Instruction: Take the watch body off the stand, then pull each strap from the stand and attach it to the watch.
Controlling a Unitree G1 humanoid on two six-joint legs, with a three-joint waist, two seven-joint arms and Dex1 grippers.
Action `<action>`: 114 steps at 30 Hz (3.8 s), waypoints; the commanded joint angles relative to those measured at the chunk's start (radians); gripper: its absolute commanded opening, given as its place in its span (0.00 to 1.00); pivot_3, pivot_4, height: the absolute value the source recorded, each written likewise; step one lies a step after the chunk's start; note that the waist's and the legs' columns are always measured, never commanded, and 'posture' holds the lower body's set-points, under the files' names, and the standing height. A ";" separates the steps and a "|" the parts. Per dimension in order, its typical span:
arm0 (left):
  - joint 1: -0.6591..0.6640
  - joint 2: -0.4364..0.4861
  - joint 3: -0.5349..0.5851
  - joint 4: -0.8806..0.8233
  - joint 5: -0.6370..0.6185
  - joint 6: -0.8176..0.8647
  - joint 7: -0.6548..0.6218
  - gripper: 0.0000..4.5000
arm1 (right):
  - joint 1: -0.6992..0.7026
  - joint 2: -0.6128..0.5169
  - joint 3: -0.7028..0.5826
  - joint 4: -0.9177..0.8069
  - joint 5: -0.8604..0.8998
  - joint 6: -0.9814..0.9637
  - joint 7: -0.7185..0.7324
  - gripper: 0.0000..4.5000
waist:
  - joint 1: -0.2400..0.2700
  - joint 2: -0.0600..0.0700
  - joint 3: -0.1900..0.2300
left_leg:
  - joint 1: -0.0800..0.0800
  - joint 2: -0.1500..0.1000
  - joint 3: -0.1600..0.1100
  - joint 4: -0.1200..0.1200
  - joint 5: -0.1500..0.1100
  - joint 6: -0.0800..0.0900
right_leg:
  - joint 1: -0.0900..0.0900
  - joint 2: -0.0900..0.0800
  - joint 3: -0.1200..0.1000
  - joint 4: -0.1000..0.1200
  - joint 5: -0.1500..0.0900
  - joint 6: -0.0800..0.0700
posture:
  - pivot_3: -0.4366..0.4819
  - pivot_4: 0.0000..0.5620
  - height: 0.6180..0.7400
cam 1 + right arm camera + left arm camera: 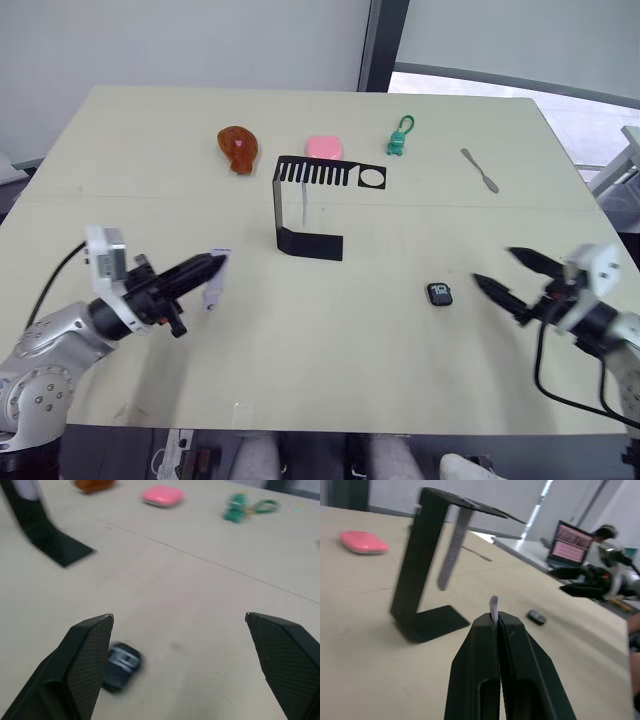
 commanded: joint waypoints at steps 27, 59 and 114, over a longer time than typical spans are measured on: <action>-0.072 -0.034 -0.197 -0.167 0.186 -0.117 0.002 0.00 | 0.132 0.242 0.201 -0.506 0.000 0.314 -0.460 0.99 | -0.005 0.001 0.000 | 0.005 0.001 0.004 -0.011 0.002 -0.004 | -0.004 0.002 0.008 0.002 0.001 0.001 | 0.48 0.27 1.00; -0.154 -0.013 -0.372 -0.261 0.134 -0.028 -0.064 0.00 | -0.029 0.368 0.413 -0.445 -0.212 0.533 -0.675 0.99 | -0.008 0.000 -0.001 | 0.005 0.004 0.009 -0.009 0.003 -0.005 | -0.007 0.012 0.025 0.004 0.001 0.000 | 0.48 0.27 1.00; -0.167 0.117 -0.339 -0.208 0.213 -0.085 -0.222 0.00 | -0.003 0.330 0.431 -0.307 -0.183 0.473 -0.567 0.66 | -0.007 -0.014 -0.013 | 0.006 0.005 0.009 -0.009 0.003 -0.005 | -0.006 0.012 0.028 0.004 0.000 0.000 | 0.48 0.27 1.00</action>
